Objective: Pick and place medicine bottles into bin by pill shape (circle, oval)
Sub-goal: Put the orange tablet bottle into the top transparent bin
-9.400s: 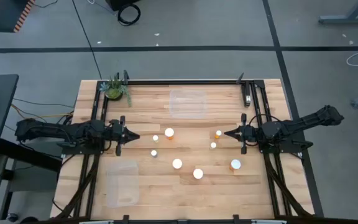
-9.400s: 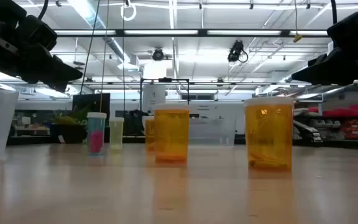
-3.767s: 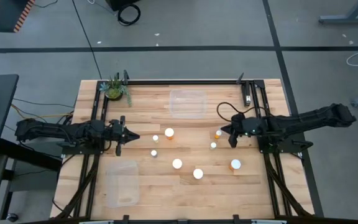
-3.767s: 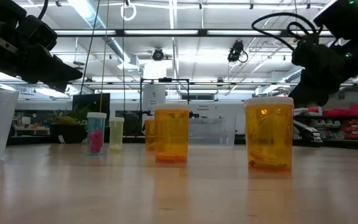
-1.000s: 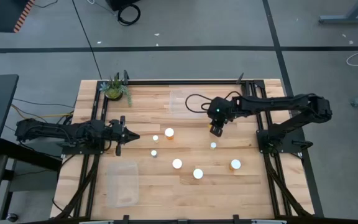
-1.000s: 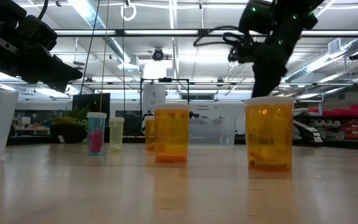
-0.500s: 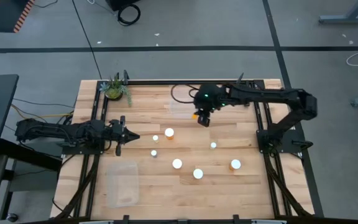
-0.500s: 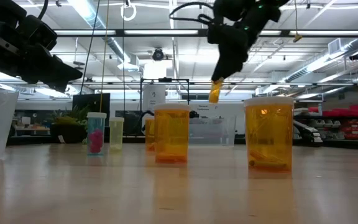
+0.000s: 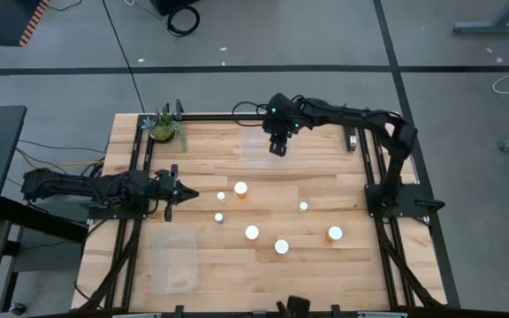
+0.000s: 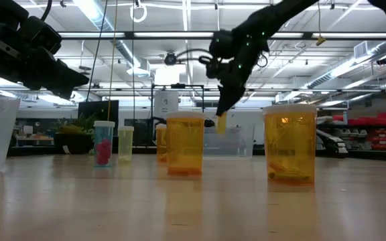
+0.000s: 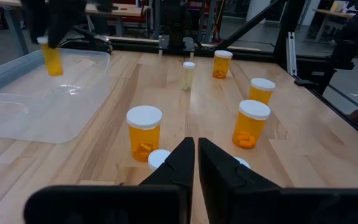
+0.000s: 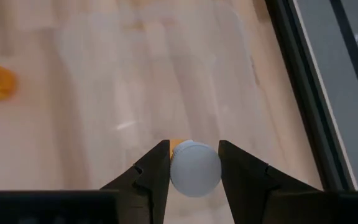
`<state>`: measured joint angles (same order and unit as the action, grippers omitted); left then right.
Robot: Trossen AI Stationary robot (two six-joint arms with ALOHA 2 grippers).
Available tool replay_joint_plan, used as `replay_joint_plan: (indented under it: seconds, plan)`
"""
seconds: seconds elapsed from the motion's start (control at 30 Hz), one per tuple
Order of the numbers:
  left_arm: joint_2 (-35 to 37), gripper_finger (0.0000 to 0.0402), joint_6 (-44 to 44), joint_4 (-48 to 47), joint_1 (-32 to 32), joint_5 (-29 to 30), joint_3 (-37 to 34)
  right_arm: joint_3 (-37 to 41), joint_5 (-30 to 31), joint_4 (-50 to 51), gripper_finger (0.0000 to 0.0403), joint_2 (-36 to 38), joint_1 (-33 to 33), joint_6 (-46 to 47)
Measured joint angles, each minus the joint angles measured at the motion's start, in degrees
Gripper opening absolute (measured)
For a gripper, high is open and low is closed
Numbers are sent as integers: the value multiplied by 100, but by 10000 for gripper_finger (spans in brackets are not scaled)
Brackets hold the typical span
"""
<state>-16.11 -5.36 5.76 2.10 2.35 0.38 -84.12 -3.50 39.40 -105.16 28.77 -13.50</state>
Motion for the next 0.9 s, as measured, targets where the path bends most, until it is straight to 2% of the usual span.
replay_joint_plan:
  seconds: [0.27, 0.57, 0.9]
  plan:
    - [0, 36, -1, -1, -1, 0, 2, -2, -1, 45, 138, -364, 433, 22]
    - [0, 26, -1, 0, -1, -1, 1, 0, -27, 120, 138, -466, 449, 3]
    - [1, 36, -1, 0, 1, 0, 0, 282, -150, 78, 139, -462, 432, 176]
